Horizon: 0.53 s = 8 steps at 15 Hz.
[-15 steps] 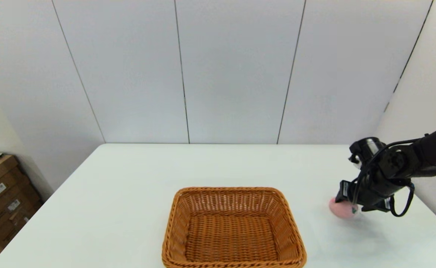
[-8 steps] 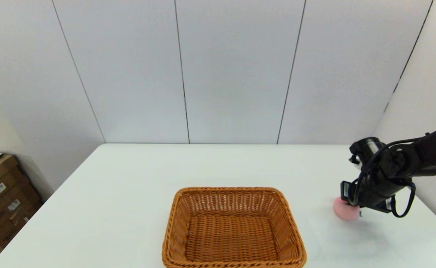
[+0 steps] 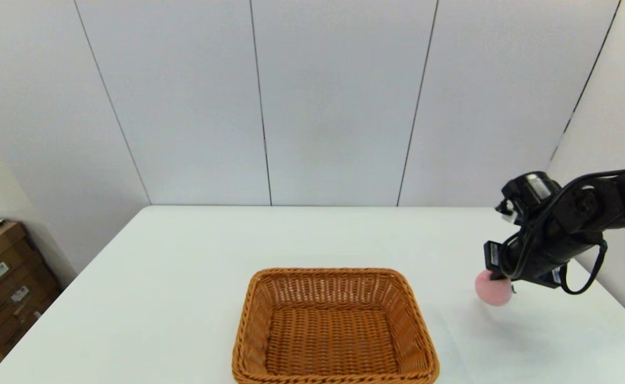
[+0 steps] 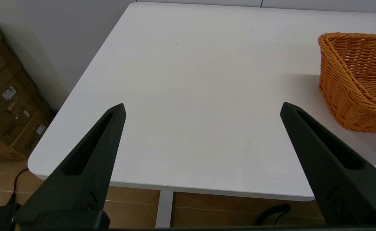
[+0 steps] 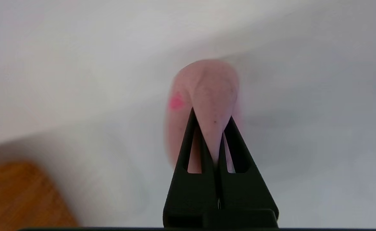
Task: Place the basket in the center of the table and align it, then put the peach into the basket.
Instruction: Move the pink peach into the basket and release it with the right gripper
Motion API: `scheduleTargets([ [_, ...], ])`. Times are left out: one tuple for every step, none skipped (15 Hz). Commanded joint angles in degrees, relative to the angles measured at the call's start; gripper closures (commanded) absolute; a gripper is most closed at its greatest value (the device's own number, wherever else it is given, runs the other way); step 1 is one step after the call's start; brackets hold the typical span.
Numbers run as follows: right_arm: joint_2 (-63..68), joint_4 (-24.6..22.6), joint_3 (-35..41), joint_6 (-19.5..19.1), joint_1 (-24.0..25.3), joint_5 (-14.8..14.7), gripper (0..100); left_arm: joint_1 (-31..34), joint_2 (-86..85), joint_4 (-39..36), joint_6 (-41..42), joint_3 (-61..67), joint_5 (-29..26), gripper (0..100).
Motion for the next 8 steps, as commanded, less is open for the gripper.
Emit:
scheduleTargets([
  [-7.51, 11.43, -8.7, 0.59, 9.87, 1.93, 100, 0.0, -0.01, 0.1, -0.1, -0.01, 0.04, 0],
  [-7.86, 13.72, -10.89, 1.03, 13.03, 1.93, 100, 0.0, -0.01, 0.1, -0.02, -0.01, 0.04, 0],
  [-7.78, 14.86, -12.83, 2.17, 15.93, 1.84, 100, 0.0, -0.01, 0.1, -0.1, -0.01, 0.04, 0],
  [-7.34, 15.91, -15.64, 2.87, 18.39, 1.84, 100, 0.0, -0.01, 0.1, -0.1, -0.01, 0.04, 0],
  [-6.72, 17.59, -17.75, 2.96, 20.68, 1.84, 100, 0.0, -0.01, 0.1, -0.1, -0.01, 0.04, 0],
  [-6.19, 18.47, -19.42, 3.14, 23.05, 1.93, 100, 0.0, -0.01, 0.1, -0.1, -0.01, 0.04, 0],
  [-5.49, 18.64, -20.47, 3.31, 25.69, 1.84, 100, 0.0, -0.01, 0.1, -0.1, -0.01, 0.04, 0],
  [-4.7, 18.9, -21.88, 3.66, 28.41, 1.57, 100, 0.0, -0.01, 0.1, -0.1, -0.01, 0.04, 0],
])
